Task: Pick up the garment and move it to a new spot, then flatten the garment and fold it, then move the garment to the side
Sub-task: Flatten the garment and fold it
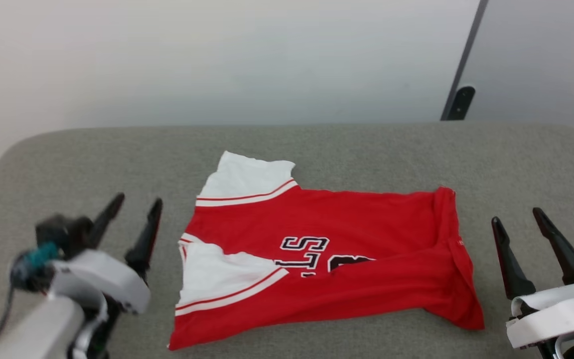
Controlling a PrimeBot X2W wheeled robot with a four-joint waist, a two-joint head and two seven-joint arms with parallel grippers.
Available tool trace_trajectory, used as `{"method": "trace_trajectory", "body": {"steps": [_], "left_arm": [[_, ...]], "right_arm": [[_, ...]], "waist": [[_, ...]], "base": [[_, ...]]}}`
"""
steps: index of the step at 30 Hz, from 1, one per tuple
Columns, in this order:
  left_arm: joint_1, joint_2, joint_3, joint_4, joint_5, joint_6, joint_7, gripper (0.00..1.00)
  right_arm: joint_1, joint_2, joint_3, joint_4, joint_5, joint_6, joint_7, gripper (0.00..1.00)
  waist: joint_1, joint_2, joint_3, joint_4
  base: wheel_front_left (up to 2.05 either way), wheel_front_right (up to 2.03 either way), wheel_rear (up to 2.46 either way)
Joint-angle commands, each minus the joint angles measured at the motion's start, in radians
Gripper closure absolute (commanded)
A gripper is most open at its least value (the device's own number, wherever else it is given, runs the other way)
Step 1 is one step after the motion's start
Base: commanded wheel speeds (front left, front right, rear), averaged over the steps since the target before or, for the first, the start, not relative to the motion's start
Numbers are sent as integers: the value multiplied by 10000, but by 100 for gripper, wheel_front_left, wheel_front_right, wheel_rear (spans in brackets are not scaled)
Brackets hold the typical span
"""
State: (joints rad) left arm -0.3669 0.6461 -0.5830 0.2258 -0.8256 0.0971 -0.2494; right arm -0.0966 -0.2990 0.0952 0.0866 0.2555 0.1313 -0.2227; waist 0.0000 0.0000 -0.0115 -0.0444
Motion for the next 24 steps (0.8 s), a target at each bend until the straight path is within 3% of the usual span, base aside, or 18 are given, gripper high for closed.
{"method": "trace_trajectory", "body": {"steps": [1, 6, 11, 17, 24], "left_arm": [[-372, 125, -14, 82, 92, -170, 166, 0], [-1780, 515, -87, 439, -329, -1028, 1659, 0], [-3557, 909, -251, 848, -970, -1670, 4248, 0], [-5800, 1263, -587, 1350, -1402, -1887, 7473, 0], [-7665, 1468, -1112, 1853, -1183, -1926, 10071, 0]], "right_arm": [[91, 113, -155, -113, -102, -12, -106, 0], [-75, 355, -232, -296, -110, -12, -208, 0], [-472, 558, -179, -443, -58, -12, -281, 0], [-1068, 828, 116, -335, 18, -12, -368, 0], [-1611, 1198, 399, -259, 83, -12, -423, 0]], "waist": [[0, 0, 370, -336], [0, 0, 1231, -864], [0, 0, 2360, -1418], [0, 0, 3636, -2158], [0, 0, 4748, -2949]], "base": [[0, 0, 0], [0, 0, 0], [0, 0, 0], [0, 0, 0], [0, 0, 0]]}}
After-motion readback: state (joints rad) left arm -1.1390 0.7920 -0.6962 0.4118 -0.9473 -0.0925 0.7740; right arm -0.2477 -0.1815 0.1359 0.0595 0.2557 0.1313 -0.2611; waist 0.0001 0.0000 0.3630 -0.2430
